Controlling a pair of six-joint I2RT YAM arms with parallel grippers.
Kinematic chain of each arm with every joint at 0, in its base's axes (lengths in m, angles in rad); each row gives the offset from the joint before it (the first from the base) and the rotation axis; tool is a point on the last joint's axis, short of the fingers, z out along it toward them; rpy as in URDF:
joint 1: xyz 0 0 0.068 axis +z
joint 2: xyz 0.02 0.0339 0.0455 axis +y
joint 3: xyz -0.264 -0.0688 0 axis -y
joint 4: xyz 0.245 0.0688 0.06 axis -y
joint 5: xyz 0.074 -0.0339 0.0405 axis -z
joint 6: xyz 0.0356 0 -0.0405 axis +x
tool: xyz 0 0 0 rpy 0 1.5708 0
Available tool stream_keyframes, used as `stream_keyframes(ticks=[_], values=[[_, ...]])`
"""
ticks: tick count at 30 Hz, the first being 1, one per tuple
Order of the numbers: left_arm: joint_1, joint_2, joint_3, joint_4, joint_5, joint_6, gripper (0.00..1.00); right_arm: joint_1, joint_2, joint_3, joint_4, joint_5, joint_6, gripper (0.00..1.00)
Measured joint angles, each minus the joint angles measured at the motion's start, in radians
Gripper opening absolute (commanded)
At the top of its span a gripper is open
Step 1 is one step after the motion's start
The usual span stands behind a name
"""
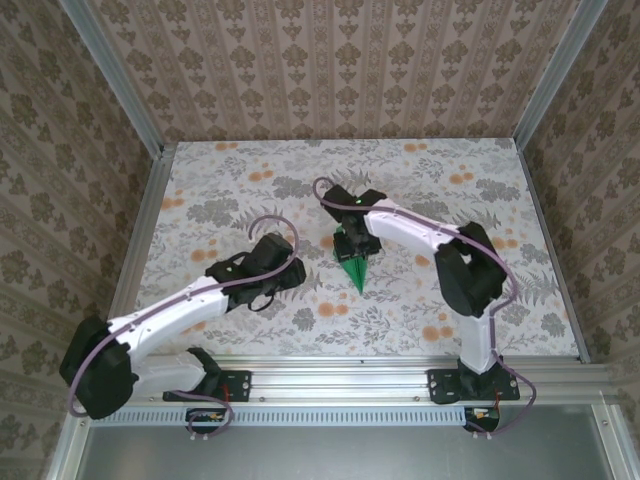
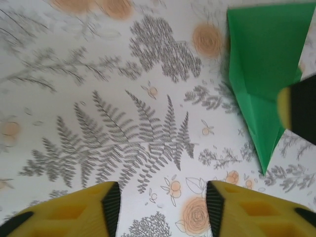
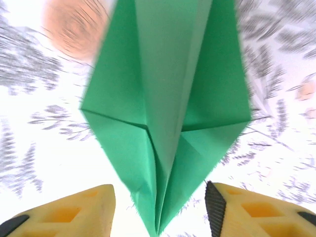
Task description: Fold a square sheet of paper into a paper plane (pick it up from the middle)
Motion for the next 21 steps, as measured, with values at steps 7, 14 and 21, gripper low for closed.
stream_keyframes(ticks=[7,14,21], values=[[0.052,-0.180,0.012,-0.090,-0.191,0.127,0.79,0.000,-0.346,-0.004,-0.001,0.152,-0.053,0.78],[0.245,-0.298,-0.002,-0.165,-0.431,0.311,1.00,-0.150,-0.829,-0.528,0.334,0.431,-0.180,1.00],[0.526,-0.303,-0.188,-0.042,-0.502,0.449,1.00,-0.450,-0.893,-1.022,0.749,0.433,-0.288,1.00]])
